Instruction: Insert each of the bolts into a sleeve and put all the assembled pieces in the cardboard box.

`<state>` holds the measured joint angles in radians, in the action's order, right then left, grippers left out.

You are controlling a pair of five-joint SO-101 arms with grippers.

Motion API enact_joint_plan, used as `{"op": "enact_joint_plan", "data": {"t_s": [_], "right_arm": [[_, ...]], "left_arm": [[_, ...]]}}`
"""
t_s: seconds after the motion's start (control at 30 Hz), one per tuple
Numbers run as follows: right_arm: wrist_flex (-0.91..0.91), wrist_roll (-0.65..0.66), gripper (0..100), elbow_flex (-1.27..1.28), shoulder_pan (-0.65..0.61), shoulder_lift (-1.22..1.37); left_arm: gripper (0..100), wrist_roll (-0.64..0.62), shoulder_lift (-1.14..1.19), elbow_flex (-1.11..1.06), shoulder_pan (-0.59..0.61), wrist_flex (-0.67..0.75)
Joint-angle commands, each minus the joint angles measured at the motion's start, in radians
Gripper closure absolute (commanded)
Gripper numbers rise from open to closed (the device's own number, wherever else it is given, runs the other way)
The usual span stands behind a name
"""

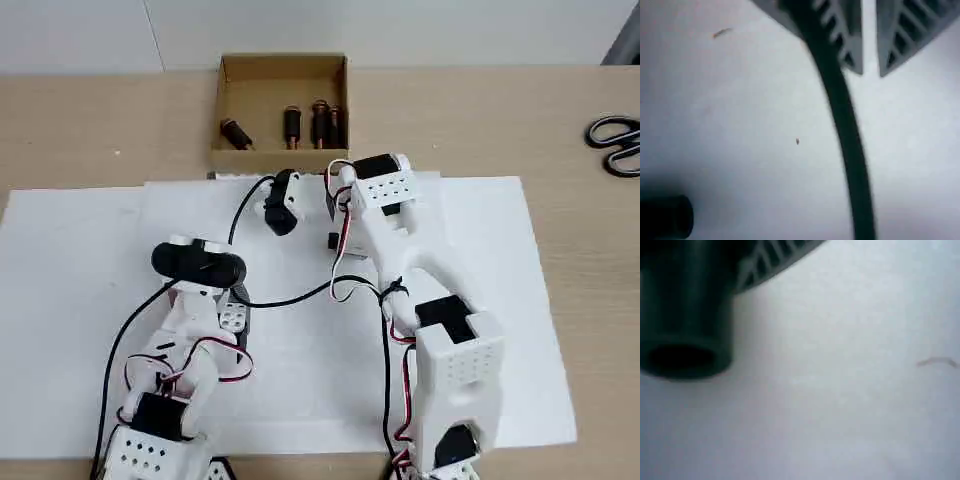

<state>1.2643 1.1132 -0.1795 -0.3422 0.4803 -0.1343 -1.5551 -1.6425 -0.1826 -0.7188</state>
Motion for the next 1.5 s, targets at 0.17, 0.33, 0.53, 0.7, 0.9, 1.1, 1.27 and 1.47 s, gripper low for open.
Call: {"op": "enact_joint_plan", "data": {"t_s": [0.17, 0.33, 0.53, 0.7, 0.9, 1.1, 1.27, 1.47], "right_arm": [[0.091, -0.164, 99.5, -0.109, -0.019, -0.002], [0.242, -0.382, 99.5, -0.219, -0.054, -0.002], [0.354, -0.741, 99.5, -0.273, -0.076, -0.001], [0.357, -0.997, 99.5, -0.273, -0.068, 0.004], [0.400, -1.171, 99.5, -0.273, -0.074, 0.005], [0.400, -1.240, 99.2, -0.247, -0.074, 0.008], [0.384, -1.186, 96.7, -0.222, -0.074, 0.056], [0.432, -1.181, 83.0, -0.222, -0.076, 0.099]], "left_arm": [[99, 0.003, -0.009, 0.005, 0.005, 0.018], [99, 0.003, -0.009, 0.005, 0.005, 0.018], [99, 0.003, -0.009, 0.005, 0.005, 0.018], [99, 0.003, -0.009, 0.005, 0.005, 0.018], [99, 0.003, -0.009, 0.005, 0.005, 0.018], [99, 0.003, -0.009, 0.005, 0.005, 0.018], [99, 0.003, -0.009, 0.005, 0.005, 0.018], [99, 0.003, -0.009, 0.005, 0.005, 0.017]]}}
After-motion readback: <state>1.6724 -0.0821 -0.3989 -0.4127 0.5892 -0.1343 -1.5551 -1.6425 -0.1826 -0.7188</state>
